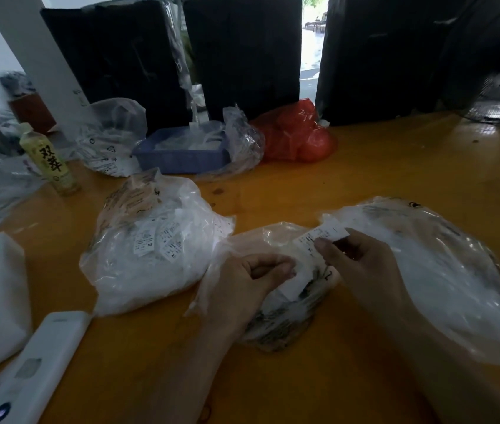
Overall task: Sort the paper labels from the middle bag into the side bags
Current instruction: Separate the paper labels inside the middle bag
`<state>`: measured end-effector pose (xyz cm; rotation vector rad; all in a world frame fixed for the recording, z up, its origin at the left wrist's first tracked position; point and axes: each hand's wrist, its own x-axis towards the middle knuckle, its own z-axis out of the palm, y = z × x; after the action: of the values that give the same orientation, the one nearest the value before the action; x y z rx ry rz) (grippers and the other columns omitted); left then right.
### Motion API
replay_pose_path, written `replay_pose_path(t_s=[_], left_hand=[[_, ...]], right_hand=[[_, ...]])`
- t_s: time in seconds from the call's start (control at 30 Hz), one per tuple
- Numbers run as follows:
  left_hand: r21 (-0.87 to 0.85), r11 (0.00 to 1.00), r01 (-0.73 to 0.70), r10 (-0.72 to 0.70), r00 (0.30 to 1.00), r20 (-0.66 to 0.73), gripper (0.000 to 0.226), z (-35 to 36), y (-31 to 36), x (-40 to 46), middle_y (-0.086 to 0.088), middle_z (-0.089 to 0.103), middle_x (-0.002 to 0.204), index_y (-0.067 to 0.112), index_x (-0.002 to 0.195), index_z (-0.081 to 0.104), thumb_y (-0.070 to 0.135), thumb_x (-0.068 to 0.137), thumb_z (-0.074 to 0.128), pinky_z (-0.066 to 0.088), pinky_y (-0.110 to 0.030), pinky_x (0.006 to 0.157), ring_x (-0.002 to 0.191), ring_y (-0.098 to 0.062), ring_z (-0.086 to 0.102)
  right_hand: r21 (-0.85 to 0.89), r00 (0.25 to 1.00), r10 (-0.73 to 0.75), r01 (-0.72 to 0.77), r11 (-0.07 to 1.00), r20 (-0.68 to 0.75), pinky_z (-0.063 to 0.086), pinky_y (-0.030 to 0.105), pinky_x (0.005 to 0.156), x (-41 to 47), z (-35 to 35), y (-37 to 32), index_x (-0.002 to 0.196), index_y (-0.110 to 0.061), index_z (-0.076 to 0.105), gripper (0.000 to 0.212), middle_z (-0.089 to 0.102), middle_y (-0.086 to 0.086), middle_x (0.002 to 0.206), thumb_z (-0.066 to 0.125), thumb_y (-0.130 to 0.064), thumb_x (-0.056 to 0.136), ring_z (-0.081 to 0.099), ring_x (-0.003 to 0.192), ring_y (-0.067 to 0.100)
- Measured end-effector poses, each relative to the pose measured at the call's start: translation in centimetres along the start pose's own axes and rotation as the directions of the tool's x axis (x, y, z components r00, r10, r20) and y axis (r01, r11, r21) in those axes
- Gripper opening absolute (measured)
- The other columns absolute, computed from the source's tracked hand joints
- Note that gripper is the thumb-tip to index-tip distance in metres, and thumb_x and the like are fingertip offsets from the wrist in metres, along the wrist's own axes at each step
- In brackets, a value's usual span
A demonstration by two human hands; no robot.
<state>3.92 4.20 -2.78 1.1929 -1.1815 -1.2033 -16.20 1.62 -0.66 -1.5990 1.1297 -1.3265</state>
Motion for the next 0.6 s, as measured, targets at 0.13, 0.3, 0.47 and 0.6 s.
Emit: replay_pose_path(t_s=[0.13, 0.3, 0.47, 0.6], left_hand=[[0.095, 0.995, -0.041, 0.039, 0.999, 0.023, 0.019, 0.06, -0.13, -0.07, 0.002, 0.082, 0.102, 0.016, 0.109, 0.082, 0.022, 0.091, 0.081, 0.059, -0.02, 0.087, 0.099, -0.015, 0.079], [0.176, 0.982, -0.073, 0.068, 0.997, 0.033, 0.014, 0.09, -0.36, -0.01, 0.005, 0.082, 0.101, 0.016, 0.106, 0.082, 0.02, 0.093, 0.079, 0.06, -0.022, 0.088, 0.097, -0.012, 0.078], [0.228, 0.969, -0.092, 0.078, 0.994, 0.07, 0.014, -0.07, -0.43, -0.07, 0.009, 0.081, 0.104, 0.024, 0.107, 0.082, 0.025, 0.093, 0.079, 0.06, -0.025, 0.092, 0.1, -0.01, 0.077], [0.234, 0.967, -0.104, 0.087, 0.993, 0.08, 0.014, -0.18, -0.55, -0.02, 0.009, 0.081, 0.103, 0.024, 0.106, 0.082, 0.026, 0.093, 0.079, 0.059, -0.021, 0.09, 0.099, -0.009, 0.077]], right_hand=[[-0.033, 0.994, -0.084, 0.087, 0.996, 0.07, 0.051, 0.012, 0.064, -0.21, 0.3, -0.09, 0.097, -0.029, 0.072, 0.009, 0.072, -0.018, 0.085, 0.068, -0.033, 0.089, 0.069, 0.077, 0.004], [-0.11, 0.991, -0.098, 0.108, 0.988, 0.085, 0.054, 0.015, 0.077, -0.26, 0.6, 0.0, 0.104, -0.024, 0.071, 0.017, 0.071, -0.024, 0.095, 0.068, -0.031, 0.09, 0.069, 0.089, 0.002], [-0.08, 0.986, -0.146, 0.152, 0.985, 0.079, 0.054, 0.014, 0.078, -0.38, 0.69, -0.33, 0.099, -0.033, 0.069, 0.016, 0.071, -0.024, 0.098, 0.065, -0.038, 0.085, 0.068, 0.091, 0.002], [-0.078, 0.983, -0.166, 0.172, 0.982, 0.079, 0.054, 0.014, 0.076, -0.34, 0.86, -0.25, 0.099, -0.031, 0.07, 0.012, 0.071, -0.023, 0.096, 0.066, -0.033, 0.087, 0.069, 0.09, 0.003]])
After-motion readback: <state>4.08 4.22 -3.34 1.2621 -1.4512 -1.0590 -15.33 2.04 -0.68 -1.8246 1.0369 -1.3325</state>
